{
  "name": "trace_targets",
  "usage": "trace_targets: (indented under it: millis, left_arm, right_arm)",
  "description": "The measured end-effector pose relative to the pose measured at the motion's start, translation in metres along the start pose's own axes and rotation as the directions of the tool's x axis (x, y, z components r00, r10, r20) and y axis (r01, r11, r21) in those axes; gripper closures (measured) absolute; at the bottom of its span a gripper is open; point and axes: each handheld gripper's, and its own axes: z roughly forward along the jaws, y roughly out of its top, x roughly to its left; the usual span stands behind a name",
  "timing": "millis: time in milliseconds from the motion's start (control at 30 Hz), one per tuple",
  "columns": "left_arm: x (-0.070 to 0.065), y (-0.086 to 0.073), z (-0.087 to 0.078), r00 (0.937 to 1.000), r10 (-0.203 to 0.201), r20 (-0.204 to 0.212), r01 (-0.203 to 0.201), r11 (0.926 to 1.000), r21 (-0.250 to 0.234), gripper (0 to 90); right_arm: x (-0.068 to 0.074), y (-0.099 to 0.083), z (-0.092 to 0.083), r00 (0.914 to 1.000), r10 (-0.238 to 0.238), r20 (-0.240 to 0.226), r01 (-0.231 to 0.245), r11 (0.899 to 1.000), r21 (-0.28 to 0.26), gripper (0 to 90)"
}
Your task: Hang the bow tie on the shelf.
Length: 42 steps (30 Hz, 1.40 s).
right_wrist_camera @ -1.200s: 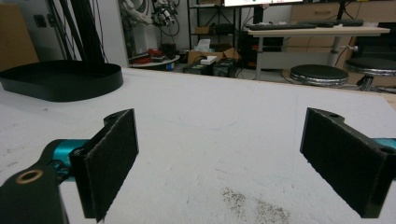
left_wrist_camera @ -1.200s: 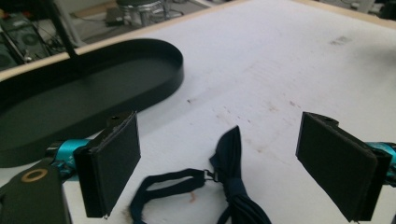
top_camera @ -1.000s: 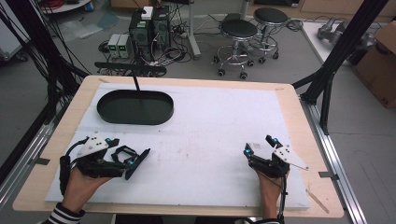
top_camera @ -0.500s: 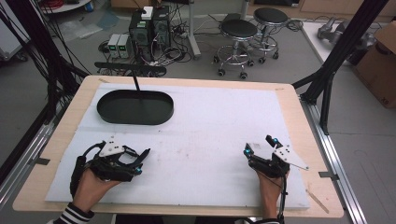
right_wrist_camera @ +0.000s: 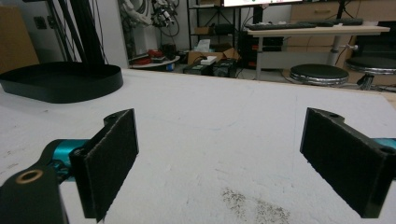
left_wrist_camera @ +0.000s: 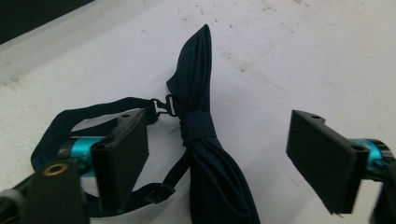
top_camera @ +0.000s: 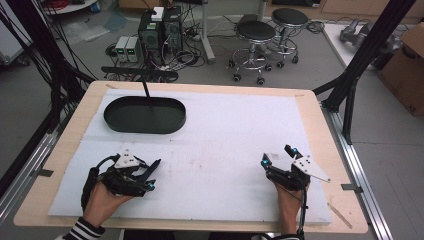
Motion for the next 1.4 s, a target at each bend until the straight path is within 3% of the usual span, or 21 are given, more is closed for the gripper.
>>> trace_targets:
  millis: [333,633,767,1400]
  left_arm:
    - [0.003,0.0,0.006,0.9997,-0.024,-0.001,0.024,0.9988,0.043,36.1]
    - [0.003,0.0,0.011,0.9997,-0.015,-0.019,0.016,0.9975,0.069,39.4]
    - [0.004,0.002,0.014,0.9995,-0.032,-0.004,0.032,0.9929,0.115,43.6]
    - [0.007,0.002,0.017,0.9995,-0.014,-0.029,0.017,0.9938,0.11,59.4]
  right_arm:
    - [0.0,0.0,0.0,1.0,-0.003,0.0,0.003,1.0,0.0,10.5]
    - [0.0,0.0,0.0,1.0,-0.001,0.0,0.001,1.0,0.001,10.5]
    - [0.0,0.0,0.0,1.0,-0.001,0.001,0.001,1.0,0.001,10.5]
    - [0.0,0.0,0.0,1.0,0.0,0.002,0.0,1.0,0.0,10.5]
